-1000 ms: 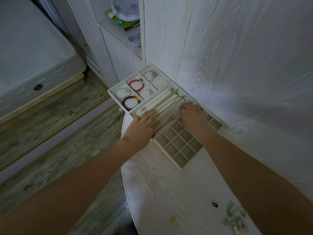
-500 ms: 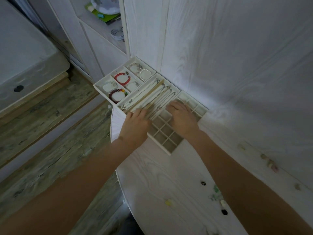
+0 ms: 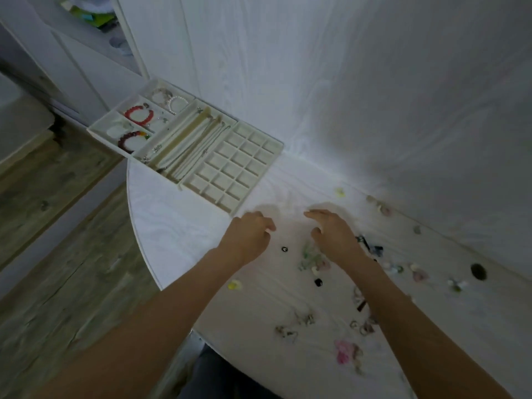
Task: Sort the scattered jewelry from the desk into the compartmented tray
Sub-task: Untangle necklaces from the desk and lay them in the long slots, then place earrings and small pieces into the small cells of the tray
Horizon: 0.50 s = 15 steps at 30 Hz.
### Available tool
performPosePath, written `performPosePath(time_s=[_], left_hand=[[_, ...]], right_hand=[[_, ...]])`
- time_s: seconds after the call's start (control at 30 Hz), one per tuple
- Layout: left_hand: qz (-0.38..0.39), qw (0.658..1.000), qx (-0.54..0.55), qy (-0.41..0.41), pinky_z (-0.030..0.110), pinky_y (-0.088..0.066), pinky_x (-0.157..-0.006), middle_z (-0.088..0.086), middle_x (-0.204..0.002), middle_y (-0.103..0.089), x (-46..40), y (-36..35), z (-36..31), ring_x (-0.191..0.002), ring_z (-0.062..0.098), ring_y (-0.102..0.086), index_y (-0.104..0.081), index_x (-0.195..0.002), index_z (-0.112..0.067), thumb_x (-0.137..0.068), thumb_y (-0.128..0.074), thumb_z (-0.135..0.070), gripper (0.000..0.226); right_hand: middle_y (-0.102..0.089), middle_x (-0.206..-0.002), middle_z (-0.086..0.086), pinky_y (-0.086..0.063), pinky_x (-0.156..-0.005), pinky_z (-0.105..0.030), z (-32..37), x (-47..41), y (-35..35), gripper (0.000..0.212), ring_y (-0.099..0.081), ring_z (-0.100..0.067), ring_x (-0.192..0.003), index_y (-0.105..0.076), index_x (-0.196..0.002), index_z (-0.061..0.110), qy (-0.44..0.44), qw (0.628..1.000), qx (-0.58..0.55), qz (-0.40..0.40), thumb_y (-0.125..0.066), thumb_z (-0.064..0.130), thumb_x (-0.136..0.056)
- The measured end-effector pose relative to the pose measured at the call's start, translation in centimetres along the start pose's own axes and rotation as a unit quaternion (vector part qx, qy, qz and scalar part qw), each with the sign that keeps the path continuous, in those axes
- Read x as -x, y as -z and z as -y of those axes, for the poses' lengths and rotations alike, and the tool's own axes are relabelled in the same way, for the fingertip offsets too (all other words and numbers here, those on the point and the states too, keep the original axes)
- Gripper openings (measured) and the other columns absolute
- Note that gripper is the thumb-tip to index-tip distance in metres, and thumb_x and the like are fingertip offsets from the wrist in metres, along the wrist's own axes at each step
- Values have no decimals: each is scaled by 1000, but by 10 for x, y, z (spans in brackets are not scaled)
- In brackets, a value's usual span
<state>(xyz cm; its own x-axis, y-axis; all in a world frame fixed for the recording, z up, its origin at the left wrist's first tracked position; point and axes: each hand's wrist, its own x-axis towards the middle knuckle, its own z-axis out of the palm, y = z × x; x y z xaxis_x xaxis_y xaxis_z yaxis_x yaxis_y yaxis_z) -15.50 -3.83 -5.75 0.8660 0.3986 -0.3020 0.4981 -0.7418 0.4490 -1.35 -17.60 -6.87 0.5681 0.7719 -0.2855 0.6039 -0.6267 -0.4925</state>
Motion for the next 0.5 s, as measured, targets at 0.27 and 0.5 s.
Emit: performPosePath(time_s=[0.27,0.5], left_hand=[[-31,998,-57,-24,31,-23,-103,-5,-140,-38,5,-56,-51,-131,17,-30,-56,-124,-28,-88,-60,-37,37],[-61,996,-45,36,34,-25,-101,-1,-131,-43,3,-76,-67,-125,21,-33,-56,-116,-23,-84,-65,-35,36]], right_hand=[[-55,-122,-7,-41,-96,-32,-48,40,-24,36,-47,-26,-118,-62,-119,12,-2,999,21,36,-64,12,-84],[-44,-124,-4,-45,-88,-34,-46,59,-23,32,-41,-17,-116,-57,-118,14,22,1000,9,-11,-59,8,-87]])
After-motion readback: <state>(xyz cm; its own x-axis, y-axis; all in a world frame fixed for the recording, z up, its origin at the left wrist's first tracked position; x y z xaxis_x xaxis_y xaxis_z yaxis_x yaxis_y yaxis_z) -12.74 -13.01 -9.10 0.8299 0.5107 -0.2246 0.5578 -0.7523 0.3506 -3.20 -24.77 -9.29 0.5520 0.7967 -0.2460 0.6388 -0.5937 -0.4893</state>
